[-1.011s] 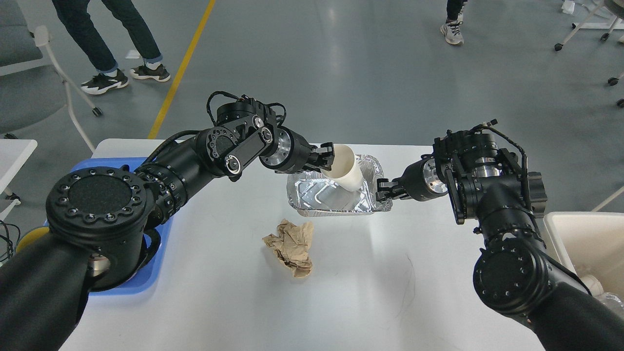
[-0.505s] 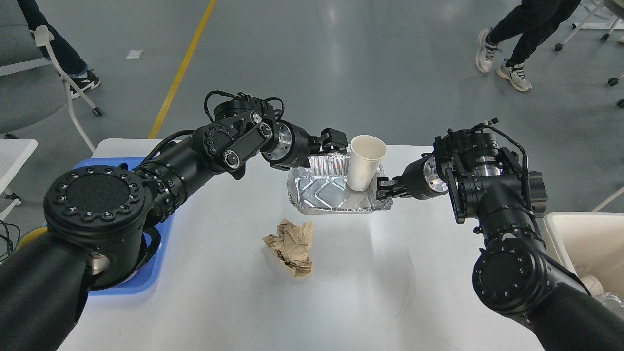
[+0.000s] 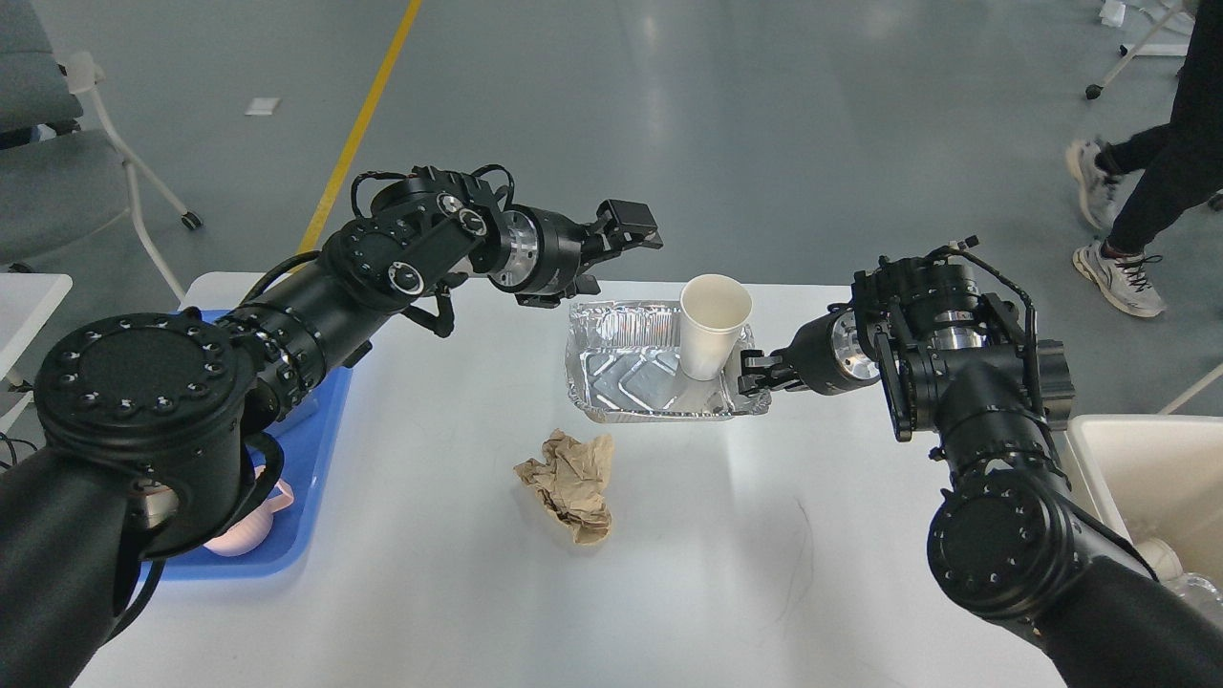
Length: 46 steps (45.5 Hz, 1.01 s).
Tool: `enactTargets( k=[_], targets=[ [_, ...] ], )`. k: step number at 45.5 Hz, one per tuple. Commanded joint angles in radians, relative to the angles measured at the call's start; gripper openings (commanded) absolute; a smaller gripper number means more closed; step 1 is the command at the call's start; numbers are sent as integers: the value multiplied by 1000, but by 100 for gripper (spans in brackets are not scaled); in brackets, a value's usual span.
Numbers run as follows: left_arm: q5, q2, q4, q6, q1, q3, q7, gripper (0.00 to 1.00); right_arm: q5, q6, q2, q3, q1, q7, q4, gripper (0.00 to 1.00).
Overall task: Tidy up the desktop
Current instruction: 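Place the paper cup into the foil container and release it, then pull the left gripper back toward the blue tray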
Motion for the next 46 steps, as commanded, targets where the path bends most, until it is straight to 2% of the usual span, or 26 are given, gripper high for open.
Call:
enactTargets(
  k=[1,3,5,15,23,28,31,37,38,43,46],
  targets=[
    [-1,27,-1,-3,31,-44,-257,97,1,-2,0,0,-3,0,0,0],
    [-1,42,-1,-5,43,-44,-333,97,1,-2,0,0,-5,0,0,0],
    [0,62,-1,-8,55,-41,-373,97,1,-4,-2,0,-5,0,0,0],
    [22,188,-4,-103,154,-21,-391,97,2,-4,-5,2,-2,0,-1,0],
    [40,367,-13,-198,164,122,-397,97,4,-13,-3,3,-5,0,0,0],
    [45,471,-16,-247,166,178,-427,97,4,-13,0,3,-5,0,0,0],
    [65,531,-33,-269,167,224,-485,97,4,-15,0,3,-2,0,-1,0],
    [158,629,-107,-263,172,274,-637,97,4,-16,-2,3,-3,0,0,0],
    [199,646,-128,-252,175,272,-677,97,4,-16,-2,5,-3,0,0,0],
    [266,674,-209,-174,204,270,-762,97,4,-18,0,5,-5,0,0,0],
    [292,711,-313,-115,207,272,-780,97,4,-18,0,5,-6,0,-1,0]
  ],
)
